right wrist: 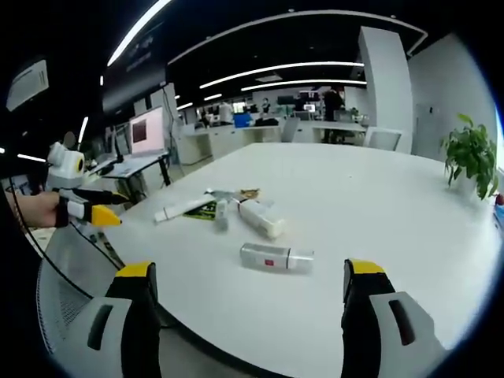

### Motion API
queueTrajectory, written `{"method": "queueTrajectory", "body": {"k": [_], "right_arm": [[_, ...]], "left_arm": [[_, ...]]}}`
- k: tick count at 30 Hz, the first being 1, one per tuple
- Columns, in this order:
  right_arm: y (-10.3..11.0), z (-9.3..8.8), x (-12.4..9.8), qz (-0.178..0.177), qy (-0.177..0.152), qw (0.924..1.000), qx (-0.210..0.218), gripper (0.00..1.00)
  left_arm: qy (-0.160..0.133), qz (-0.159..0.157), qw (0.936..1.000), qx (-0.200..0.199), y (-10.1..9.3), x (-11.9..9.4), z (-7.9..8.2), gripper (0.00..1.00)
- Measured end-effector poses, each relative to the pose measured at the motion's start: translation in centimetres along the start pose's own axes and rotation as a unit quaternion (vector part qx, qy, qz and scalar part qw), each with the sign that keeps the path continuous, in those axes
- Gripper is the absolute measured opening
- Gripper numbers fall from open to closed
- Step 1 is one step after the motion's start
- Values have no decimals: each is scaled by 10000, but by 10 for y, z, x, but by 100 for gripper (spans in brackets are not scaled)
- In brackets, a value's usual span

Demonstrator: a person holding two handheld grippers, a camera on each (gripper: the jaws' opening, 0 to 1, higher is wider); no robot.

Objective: Arrange the skincare products in the storage area until every visible bottle or jar stands upright without overlapping.

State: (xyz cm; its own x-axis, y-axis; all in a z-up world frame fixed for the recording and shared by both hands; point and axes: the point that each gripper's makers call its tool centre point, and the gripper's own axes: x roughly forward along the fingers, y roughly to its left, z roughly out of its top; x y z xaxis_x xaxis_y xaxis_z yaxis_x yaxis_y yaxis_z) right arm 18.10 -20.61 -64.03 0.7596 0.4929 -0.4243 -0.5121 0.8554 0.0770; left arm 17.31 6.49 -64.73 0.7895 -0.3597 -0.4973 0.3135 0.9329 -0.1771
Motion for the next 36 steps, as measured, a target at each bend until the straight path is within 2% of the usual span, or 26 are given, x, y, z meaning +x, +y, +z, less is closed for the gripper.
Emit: {"method": "queueTrajectory", "body": {"k": [13, 16, 25, 36], "right_arm": [[-1, 0, 2, -13, 29, 10000, -14, 97], [-2, -1, 3, -10, 50, 10000, -18, 97], [-6, -4, 2, -87, 94, 9999, 23, 97], [-8, -4, 2, -148, 102, 9998, -2, 96]], "left_arm": [[52, -47, 10000, 15, -1, 2, 0, 92], [86, -162, 9998, -73, -2, 5, 1, 93], [202, -146, 9997, -83, 2, 15, -2, 92], [364, -111, 9993, 67, 6, 13, -2, 91]]}}
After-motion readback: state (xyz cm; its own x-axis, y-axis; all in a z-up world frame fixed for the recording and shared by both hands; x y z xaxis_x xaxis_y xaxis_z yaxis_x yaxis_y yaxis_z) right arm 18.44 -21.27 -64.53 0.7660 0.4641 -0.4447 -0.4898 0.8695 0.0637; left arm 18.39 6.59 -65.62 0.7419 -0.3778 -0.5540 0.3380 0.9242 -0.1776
